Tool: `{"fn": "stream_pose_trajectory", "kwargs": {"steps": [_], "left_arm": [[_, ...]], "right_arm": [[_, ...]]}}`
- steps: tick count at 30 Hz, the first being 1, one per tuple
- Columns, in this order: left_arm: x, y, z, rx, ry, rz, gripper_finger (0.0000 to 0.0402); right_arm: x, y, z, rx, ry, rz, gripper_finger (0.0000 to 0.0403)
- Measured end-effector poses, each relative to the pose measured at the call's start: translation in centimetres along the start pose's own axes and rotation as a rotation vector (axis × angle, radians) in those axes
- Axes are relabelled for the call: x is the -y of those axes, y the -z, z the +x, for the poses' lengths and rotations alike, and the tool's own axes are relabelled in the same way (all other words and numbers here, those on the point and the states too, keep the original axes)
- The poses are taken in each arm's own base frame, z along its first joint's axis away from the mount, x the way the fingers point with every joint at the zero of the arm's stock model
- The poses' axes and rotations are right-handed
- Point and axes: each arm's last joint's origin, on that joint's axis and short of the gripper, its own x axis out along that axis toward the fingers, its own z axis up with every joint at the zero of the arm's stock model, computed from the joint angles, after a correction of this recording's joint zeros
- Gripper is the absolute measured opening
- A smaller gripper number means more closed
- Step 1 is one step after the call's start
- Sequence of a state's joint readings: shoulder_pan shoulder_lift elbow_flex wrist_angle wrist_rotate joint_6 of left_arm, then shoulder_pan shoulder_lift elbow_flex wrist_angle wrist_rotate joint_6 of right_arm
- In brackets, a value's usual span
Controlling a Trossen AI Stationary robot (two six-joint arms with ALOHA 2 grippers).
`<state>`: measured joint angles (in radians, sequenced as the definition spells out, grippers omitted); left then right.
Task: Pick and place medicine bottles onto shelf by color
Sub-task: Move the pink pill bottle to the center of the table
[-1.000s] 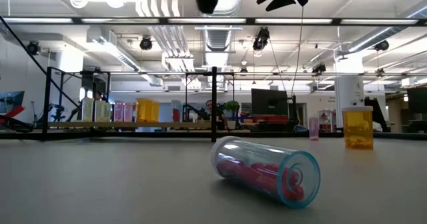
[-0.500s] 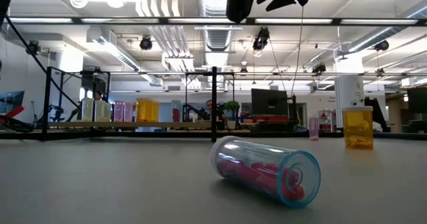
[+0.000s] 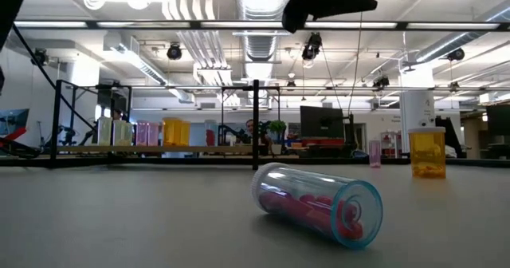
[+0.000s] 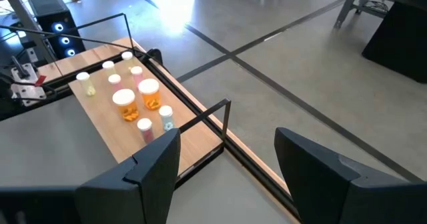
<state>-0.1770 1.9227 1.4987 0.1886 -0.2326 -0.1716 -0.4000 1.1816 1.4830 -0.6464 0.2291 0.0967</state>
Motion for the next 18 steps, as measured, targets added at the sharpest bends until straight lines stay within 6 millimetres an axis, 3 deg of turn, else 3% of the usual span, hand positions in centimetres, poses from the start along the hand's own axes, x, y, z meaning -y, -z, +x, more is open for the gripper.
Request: {"fn": "stream_pose_trajectory", "kwargs": {"steps": [5, 18], "left_arm": [[-1.7, -1.9, -1.9, -0.049, -0.041, 0.035, 0.0162], [-7.8, -6.2, -11.1, -0.264, -0.185, 0.274, 0.0162]], "right_arm": [[0.0, 0.0, 0.0, 0.0, 0.0, 0.0, 0.0233], [0.0, -0.2, 0.0, 0.017, -0.002, 0.019, 0.0233]]}}
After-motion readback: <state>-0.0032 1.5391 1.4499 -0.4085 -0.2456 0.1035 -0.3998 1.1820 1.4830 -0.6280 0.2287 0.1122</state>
